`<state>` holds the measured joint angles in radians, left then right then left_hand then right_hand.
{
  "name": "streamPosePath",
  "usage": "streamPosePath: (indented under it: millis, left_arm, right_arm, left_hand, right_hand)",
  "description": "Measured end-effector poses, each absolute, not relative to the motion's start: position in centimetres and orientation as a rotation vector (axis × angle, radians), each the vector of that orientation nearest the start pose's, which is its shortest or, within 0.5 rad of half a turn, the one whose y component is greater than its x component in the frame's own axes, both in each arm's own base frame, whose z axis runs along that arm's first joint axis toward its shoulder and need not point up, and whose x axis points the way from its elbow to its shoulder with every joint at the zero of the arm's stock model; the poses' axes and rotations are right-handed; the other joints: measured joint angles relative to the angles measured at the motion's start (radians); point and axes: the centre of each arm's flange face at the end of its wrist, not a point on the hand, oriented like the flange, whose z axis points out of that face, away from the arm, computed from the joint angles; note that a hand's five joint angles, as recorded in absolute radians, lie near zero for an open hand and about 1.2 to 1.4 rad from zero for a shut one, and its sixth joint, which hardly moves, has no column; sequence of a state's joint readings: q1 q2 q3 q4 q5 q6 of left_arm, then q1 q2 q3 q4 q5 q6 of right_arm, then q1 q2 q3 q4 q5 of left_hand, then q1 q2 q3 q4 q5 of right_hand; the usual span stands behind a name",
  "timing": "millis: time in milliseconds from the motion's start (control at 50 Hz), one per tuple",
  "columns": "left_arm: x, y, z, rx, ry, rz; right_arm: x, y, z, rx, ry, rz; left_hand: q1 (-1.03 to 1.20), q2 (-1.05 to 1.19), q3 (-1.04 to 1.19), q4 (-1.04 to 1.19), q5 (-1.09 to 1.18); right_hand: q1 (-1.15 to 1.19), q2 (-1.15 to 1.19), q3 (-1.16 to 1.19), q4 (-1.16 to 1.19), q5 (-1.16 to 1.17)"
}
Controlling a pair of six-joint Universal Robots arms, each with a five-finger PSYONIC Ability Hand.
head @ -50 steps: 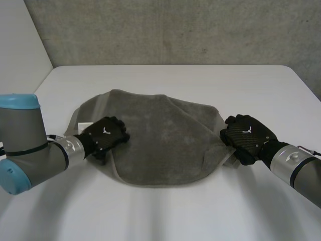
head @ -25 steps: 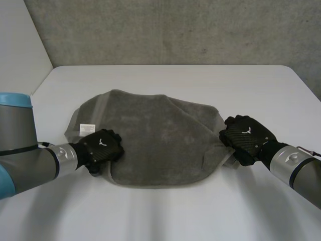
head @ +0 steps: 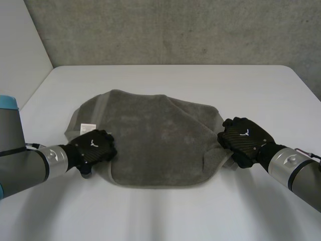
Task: Fold the towel.
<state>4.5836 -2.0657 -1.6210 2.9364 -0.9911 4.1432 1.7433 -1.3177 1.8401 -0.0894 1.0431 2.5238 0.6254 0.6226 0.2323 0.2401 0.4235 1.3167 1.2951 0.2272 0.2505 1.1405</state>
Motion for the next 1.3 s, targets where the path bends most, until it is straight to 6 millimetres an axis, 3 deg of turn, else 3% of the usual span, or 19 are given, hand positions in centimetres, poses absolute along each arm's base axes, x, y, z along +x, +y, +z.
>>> streamPosePath:
  millis: [280,800,880,940,1120,1300]
  left_arm:
    - [-23.0,-26.5,14.2,1.95,2.207,-1.542]
    - [-22.1,-27.1,14.3,1.899,2.24,-1.482]
    - [-22.0,-26.9,14.3,1.904,2.248,-1.463]
    - [-21.8,-26.9,14.3,1.907,2.242,-1.458]
    - [-21.7,-27.9,15.0,1.867,2.207,-1.519]
    - [-22.5,-30.3,16.0,1.702,2.249,-1.682]
  right_arm:
    - [22.3,-24.8,17.0,-1.308,2.064,-1.642]
    - [22.3,-24.7,17.0,-1.312,2.062,-1.642]
    - [22.3,-24.7,17.0,-1.313,2.061,-1.641]
    - [22.3,-24.7,17.0,-1.313,2.061,-1.638]
    - [22.3,-24.6,16.9,-1.314,2.066,-1.629]
    - [22.2,-24.6,16.9,-1.313,2.068,-1.63]
  left_hand:
    - [-0.032,-0.03,0.0,0.0,-0.028]
    - [0.15,0.154,0.0,0.0,0.177]
    - [0.122,0.124,0.0,0.0,0.153]
    - [0.001,0.002,0.0,0.0,0.015]
    - [-0.125,-0.129,0.0,0.0,-0.141]
    - [-0.131,-0.136,0.0,0.0,-0.153]
  right_hand:
    - [0.0,0.0,0.0,0.0,0.0]
    - [0.0,0.0,0.0,0.0,0.0]
    - [0.0,0.0,0.0,0.0,0.0]
    - [0.0,0.0,0.0,0.0,0.0]
    - [0.0,0.0,0.0,0.0,0.0]
    - [0.0,0.0,0.0,0.0,0.0]
